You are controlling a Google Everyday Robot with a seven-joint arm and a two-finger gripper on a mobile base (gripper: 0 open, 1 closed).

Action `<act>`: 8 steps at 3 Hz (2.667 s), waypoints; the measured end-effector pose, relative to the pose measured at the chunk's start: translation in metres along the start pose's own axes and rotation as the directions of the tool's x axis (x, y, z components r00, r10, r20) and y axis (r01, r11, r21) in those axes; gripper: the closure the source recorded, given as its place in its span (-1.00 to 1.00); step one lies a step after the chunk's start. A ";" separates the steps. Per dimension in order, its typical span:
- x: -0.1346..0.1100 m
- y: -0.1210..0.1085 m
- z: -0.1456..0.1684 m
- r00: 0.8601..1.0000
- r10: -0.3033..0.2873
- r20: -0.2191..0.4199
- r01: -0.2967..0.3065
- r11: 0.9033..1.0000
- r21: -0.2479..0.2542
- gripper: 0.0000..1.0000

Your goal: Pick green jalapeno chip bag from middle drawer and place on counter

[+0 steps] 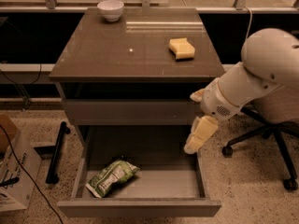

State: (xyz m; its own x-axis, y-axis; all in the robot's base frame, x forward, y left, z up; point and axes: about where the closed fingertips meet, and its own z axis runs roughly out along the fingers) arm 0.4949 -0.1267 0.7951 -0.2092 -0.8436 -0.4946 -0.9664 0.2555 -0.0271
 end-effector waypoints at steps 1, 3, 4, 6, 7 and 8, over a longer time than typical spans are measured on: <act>0.005 0.006 0.066 0.999 0.017 0.049 -0.014 0.999 -0.048 -1.00; 0.012 0.000 0.134 0.992 0.059 0.113 -0.049 0.995 -0.091 -1.00; 0.001 -0.002 0.155 0.986 0.069 0.149 -0.053 0.992 -0.112 -1.00; -0.020 -0.022 0.234 0.957 0.108 0.269 -0.067 0.985 -0.157 -1.00; -0.019 -0.025 0.274 0.950 0.151 0.274 -0.104 0.978 -0.180 -1.00; -0.018 -0.029 0.326 0.942 0.207 0.264 -0.149 0.963 -0.224 -1.00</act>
Offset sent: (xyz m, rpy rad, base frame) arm 0.0325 0.0767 -0.1772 0.2155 0.1008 -0.0081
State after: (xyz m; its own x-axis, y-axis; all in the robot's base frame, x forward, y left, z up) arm 0.5752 0.0353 0.5220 -0.3577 -0.6169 -0.7010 -0.9331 0.2658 0.2423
